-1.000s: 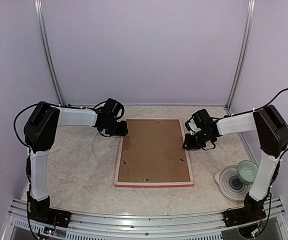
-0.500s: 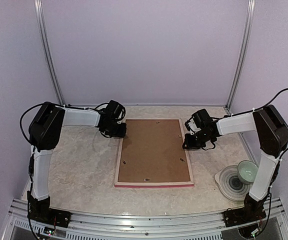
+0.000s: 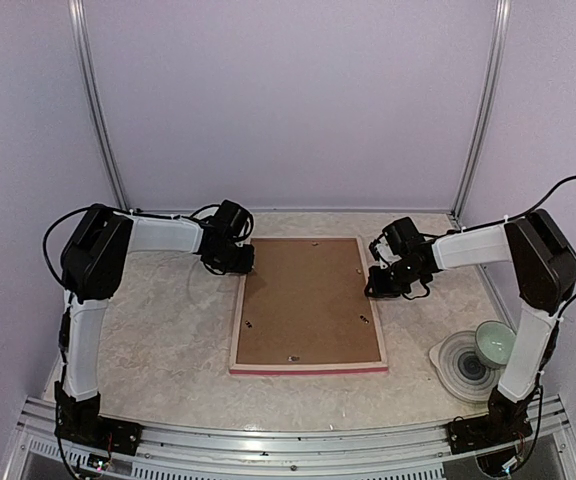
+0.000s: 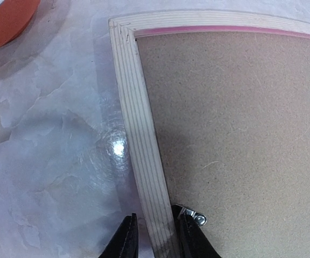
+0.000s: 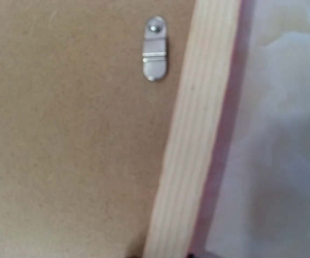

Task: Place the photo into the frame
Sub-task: Press the fastener onto the backboard.

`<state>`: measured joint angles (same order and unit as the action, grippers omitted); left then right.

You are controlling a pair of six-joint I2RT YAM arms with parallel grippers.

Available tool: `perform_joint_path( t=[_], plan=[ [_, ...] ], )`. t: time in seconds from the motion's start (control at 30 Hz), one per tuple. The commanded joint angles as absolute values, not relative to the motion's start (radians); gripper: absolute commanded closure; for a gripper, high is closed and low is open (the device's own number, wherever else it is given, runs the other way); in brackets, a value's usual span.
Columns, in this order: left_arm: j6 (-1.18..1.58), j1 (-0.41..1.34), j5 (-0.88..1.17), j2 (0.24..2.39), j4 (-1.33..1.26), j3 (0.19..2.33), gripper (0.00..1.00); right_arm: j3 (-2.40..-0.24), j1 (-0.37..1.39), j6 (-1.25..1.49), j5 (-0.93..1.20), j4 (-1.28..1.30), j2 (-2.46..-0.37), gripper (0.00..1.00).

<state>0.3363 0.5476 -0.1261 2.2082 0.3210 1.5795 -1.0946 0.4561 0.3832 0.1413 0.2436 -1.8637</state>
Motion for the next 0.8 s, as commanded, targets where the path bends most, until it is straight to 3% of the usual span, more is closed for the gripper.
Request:
perform_joint_path(
  t=[0.0, 0.23, 0.77],
  plan=[
    [0.350, 0.543, -0.134, 2.229, 0.329, 1.574, 0.72, -1.103, 0.476, 0.327, 0.143, 0.277, -1.898, 0.90],
    [0.370, 0.538, -0.090, 2.153, 0.285, 1.556, 0.71, -1.104, 0.476, 0.329, 0.143, 0.276, -1.898, 0.90],
    [0.359, 0.542, -0.131, 2.269, 0.369, 1.703, 0.66, -1.104, 0.476, 0.331, 0.146, 0.276, -1.903, 0.90]
  ],
)
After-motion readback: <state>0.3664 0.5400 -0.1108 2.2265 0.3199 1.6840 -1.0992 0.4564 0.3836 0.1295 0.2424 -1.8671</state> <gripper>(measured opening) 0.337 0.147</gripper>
